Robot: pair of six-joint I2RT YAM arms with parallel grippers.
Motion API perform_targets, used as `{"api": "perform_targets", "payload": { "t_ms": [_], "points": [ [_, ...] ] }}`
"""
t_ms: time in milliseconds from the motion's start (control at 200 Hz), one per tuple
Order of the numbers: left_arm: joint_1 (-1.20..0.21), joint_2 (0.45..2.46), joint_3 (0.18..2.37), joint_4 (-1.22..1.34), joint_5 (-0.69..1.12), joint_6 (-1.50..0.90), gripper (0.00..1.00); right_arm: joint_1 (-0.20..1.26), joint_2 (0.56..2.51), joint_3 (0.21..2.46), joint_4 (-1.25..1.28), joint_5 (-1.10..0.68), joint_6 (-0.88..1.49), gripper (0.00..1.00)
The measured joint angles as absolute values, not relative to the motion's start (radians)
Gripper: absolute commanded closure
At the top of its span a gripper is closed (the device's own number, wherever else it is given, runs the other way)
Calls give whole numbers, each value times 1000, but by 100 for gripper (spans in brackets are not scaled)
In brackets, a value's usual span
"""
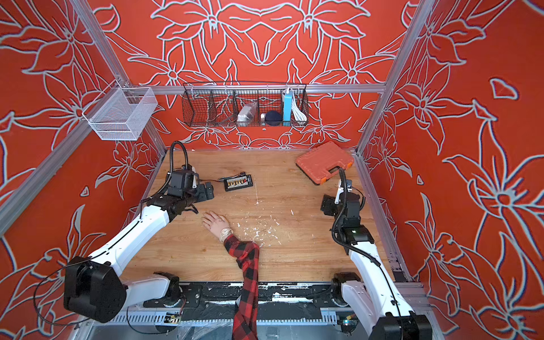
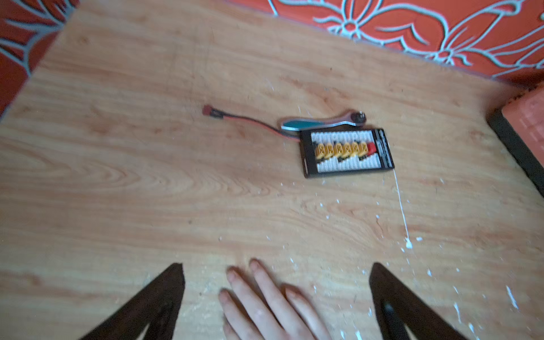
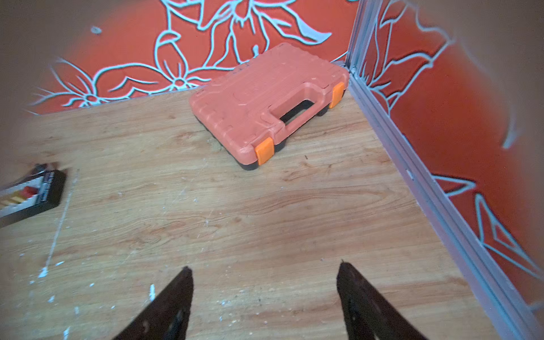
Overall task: Take off the watch
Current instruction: Adjust the hand at the center of the board.
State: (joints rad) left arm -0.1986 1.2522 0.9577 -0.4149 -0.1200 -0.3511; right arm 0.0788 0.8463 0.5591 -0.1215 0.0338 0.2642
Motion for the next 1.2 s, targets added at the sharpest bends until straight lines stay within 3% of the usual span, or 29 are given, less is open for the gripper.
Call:
{"api": "perform_targets", "payload": {
  "t_ms": [155,716,926,1201],
  "points": [
    [-271,1255,974,-562,-52,-436,14,79,830,590,-232,-55,282,23],
    [-723,1237,993,-908,-176,-1193,18,92,865,627,-323,-204,302,23],
    [-762,1277,899,-861,-154,-1345,19,92,866,627,-323,-204,302,24],
    [-761,1356,898,-779,-142,-1390,27,92,866,627,-323,-204,302,24]
  ]
}}
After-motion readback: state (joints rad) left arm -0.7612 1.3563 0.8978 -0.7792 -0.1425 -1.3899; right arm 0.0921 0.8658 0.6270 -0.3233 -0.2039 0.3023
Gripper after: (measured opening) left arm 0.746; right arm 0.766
